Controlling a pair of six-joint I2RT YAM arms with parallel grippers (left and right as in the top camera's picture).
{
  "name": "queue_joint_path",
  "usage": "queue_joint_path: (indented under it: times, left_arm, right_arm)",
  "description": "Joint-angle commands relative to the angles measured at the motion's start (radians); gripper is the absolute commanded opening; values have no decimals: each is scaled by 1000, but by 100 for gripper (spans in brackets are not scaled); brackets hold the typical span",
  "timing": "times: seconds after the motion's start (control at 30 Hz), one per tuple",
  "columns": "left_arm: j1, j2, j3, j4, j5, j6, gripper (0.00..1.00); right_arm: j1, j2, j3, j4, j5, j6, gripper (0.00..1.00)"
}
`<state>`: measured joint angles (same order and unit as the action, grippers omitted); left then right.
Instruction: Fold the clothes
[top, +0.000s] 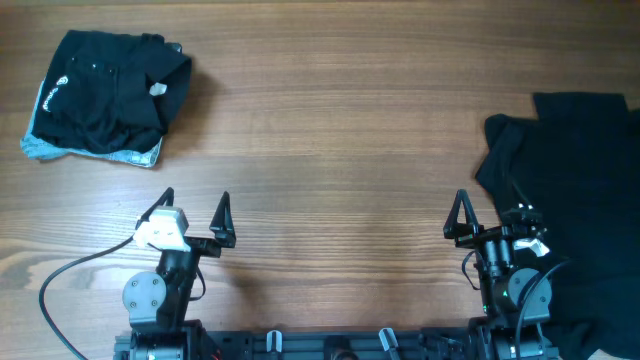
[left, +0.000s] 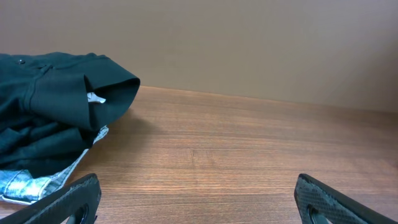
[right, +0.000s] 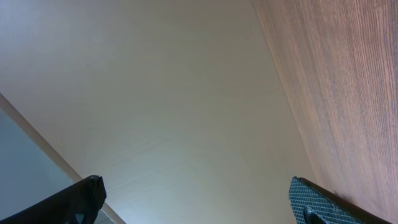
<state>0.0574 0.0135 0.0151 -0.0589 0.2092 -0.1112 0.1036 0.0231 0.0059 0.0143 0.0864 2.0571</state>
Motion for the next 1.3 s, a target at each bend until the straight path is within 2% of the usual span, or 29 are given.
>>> queue_joint_path:
  times: [0.0, 0.93, 1.0, 1.03, 1.1, 1.13, 1.2, 1.27]
  left_arm:
    - [-6, -9, -9, 6, 7, -9, 100]
    - [-6, -9, -9, 5, 11, -10, 100]
    - [-6, -9, -9, 5, 11, -10, 100]
    - [-6, -9, -9, 5, 11, -10, 100]
    - [-6, -9, -9, 8, 11, -10, 100]
    - [-6, -9, -9, 16, 11, -10, 100]
    - [-6, -9, -9, 43, 50, -10, 100]
    - [-6, -9, -9, 88, 121, -10, 100]
  right_arm:
    - [-5, -5, 0, 1, -5, 14, 100]
    - [-5, 0, 0, 2, 28, 12, 100]
    - [-5, 12, 0, 16, 39, -30, 100]
    - [-5, 14, 0, 39, 20, -152, 100]
    - [-5, 14, 0, 127, -31, -553, 100]
    - [-5, 14, 0, 203, -78, -845, 100]
    - [-5, 14, 2, 281, -165, -1238, 100]
    - [-5, 14, 19, 272, -224, -1469, 100]
